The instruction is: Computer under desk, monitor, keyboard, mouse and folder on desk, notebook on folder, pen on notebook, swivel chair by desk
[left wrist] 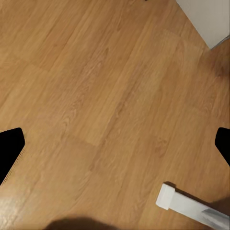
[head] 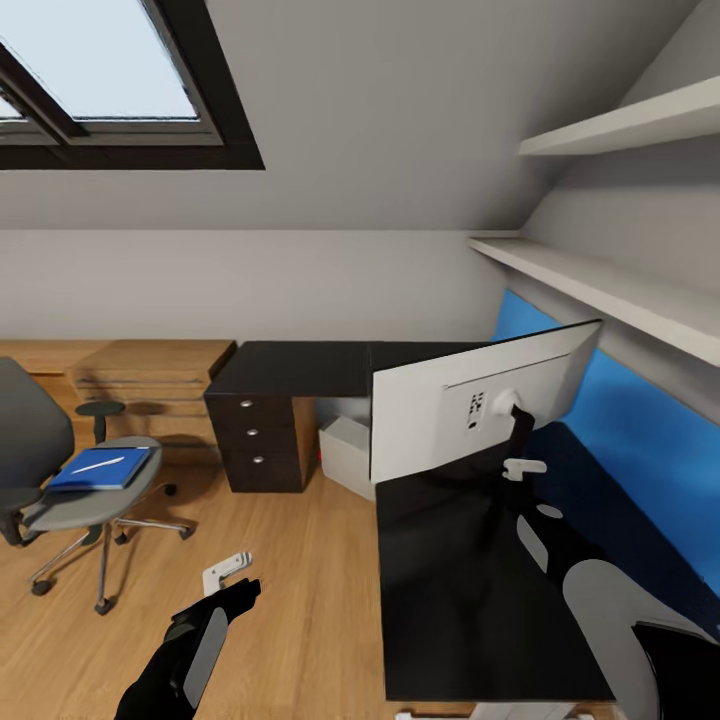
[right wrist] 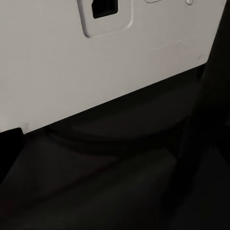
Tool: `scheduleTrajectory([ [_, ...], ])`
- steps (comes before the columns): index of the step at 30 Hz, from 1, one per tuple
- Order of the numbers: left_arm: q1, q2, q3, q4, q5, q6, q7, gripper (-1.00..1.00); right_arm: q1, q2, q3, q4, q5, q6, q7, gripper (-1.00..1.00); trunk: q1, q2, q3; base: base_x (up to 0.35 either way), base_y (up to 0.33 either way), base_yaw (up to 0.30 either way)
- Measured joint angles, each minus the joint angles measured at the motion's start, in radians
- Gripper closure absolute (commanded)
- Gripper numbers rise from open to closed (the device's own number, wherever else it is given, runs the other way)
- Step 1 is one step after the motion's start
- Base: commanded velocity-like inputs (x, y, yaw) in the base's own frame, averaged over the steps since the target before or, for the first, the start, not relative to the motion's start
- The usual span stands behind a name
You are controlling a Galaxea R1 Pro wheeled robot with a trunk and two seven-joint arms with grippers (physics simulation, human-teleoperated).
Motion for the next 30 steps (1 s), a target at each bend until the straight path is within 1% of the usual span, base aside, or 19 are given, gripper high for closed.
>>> scheduleTrajectory([
  [17,0.0,-0.001,0.0,0.0,-0.001,0.0,0.0,-1.0,0.0,-0.001,0.0,-0.001,0.0,-0.001,0.0,-1.0,0.0,0.0,0.0,-0.25,0.225,-0.007],
  [22,0.0,-0.001,0.0,0.0,-0.001,0.001,0.0,-1.0,0.0,0.0,0.0,0.0,-0.001,-0.002,0.003,-1.0,0.0,0.0,0.003,-0.155,0.12,-0.169],
  [30,0.0,-0.001,0.0,0.001,-0.001,0.001,0.0,-1.0,0.0,0.0,0.0,0.001,-0.001,-0.002,0.003,-1.0,0.0,0.0,0.011,-0.022,0.016,-0.233],
])
